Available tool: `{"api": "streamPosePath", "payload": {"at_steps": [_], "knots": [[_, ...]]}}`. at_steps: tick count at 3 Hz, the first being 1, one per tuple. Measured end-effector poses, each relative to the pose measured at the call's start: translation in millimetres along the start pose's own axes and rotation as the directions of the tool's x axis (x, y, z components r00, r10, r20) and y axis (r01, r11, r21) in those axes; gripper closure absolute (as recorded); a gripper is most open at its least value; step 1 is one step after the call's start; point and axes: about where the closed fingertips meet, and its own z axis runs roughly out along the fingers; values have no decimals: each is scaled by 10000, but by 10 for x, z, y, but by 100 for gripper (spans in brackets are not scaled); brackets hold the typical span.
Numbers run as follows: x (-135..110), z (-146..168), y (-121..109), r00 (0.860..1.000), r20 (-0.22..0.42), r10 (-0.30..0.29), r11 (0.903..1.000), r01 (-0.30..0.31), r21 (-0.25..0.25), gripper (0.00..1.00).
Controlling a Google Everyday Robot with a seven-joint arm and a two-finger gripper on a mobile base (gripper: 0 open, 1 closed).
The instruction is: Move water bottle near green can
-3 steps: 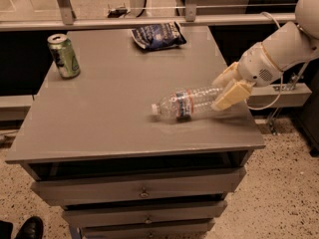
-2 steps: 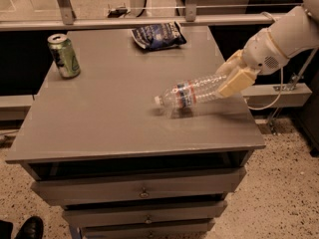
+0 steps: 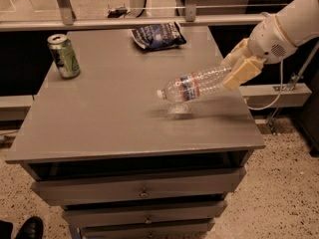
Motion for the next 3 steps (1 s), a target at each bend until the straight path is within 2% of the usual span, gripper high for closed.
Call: {"api": "streamPosePath", "payload": {"at_steps": [1,2,3], "knots": [[-232,251,-285,9955,752,-582,9983,577,87,100],[-546,472,-610,9833,1292,-1279,9918,1279,87,100],[-1130,909,-898,9493,2114,-2327,9695,2436,-264,100]]}}
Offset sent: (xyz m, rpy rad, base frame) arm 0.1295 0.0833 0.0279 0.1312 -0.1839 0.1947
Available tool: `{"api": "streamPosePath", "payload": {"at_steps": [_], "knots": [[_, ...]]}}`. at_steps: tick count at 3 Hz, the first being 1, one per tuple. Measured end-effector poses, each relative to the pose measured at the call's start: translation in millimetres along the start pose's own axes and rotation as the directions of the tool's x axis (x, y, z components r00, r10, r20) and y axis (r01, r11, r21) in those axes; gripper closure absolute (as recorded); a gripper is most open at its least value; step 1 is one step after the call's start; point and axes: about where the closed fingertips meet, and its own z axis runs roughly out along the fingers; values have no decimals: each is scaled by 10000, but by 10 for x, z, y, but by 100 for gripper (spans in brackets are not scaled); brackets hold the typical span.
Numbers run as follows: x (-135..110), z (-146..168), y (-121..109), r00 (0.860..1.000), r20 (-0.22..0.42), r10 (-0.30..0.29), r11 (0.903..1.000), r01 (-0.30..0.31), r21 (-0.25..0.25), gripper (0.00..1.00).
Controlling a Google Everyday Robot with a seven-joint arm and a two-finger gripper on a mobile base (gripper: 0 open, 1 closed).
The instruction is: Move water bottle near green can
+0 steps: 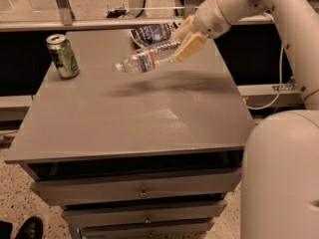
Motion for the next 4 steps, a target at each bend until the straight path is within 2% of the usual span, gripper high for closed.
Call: {"api": "streamPosePath", "payload": {"at_steps": [1,2,3,4], "knots": [[-255,288,-188,9971,478,-592,9979,603,-222,100],[-511,352,-359,9908,475,-1267,9918,1256,251,100],[-587,792,-488,9894,-15,-1454,9813,1444,1269,100],[-568,1114,-333,9900,-27,-1407,9833,1401,1164,100]]}}
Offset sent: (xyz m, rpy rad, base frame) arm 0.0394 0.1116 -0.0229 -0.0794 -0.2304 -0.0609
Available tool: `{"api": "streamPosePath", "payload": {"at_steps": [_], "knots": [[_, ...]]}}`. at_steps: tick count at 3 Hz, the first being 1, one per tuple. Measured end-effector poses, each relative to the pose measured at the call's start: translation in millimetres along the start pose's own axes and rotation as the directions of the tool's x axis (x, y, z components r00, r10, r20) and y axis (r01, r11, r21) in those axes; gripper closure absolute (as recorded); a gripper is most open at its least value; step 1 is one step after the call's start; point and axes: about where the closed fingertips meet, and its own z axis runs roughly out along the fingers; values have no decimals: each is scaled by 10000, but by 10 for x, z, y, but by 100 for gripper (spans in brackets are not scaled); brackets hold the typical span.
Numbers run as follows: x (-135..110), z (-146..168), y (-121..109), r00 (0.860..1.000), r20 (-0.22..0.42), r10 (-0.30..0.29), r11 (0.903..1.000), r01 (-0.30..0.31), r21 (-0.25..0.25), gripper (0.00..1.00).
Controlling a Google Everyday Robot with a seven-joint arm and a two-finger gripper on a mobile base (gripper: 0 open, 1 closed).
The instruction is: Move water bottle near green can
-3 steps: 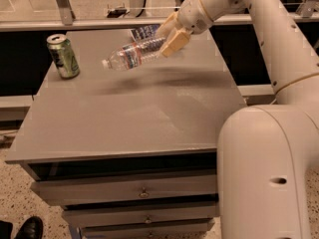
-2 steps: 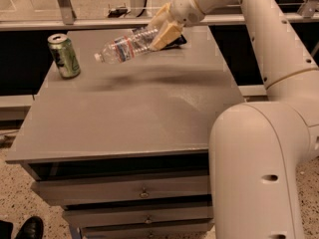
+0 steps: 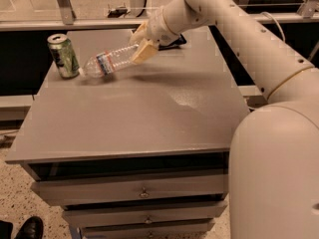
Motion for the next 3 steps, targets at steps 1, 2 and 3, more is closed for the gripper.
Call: {"api": "streamPosePath", "payload": {"at_steps": [1,2,3], "knots": [[-2,273,219,9991,396,168,9982,-145,-579,100],[-47,431,349,9963,808,282,9933,-188,-1138,100],[-138,505,385,9932,1141,236,9888,-64,-1492,100]]}}
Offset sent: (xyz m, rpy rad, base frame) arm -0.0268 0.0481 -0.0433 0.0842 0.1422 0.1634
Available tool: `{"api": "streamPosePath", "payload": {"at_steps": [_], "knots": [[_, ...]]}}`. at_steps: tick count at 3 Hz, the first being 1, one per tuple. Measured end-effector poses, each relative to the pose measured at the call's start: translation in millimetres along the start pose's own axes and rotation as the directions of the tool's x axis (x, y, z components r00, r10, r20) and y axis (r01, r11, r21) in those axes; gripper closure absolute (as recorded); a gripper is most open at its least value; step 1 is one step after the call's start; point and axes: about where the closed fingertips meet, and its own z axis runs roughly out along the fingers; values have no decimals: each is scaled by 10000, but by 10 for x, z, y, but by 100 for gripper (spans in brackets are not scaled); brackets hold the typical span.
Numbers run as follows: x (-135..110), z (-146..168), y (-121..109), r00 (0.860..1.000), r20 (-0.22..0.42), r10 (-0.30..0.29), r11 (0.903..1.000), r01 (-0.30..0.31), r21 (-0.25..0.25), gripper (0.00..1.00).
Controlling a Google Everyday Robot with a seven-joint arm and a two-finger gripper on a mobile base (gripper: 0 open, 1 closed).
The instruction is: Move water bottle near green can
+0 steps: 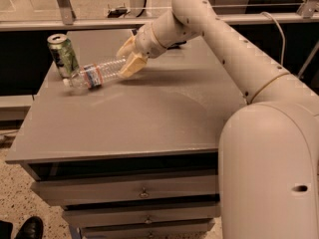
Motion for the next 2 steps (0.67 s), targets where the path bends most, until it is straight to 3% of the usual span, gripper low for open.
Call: {"api": "streamPosePath", "payload": {"at_steps": [2], "knots": [[-213,70,-99,9987,401,-313,9992,322,-222,98]]}}
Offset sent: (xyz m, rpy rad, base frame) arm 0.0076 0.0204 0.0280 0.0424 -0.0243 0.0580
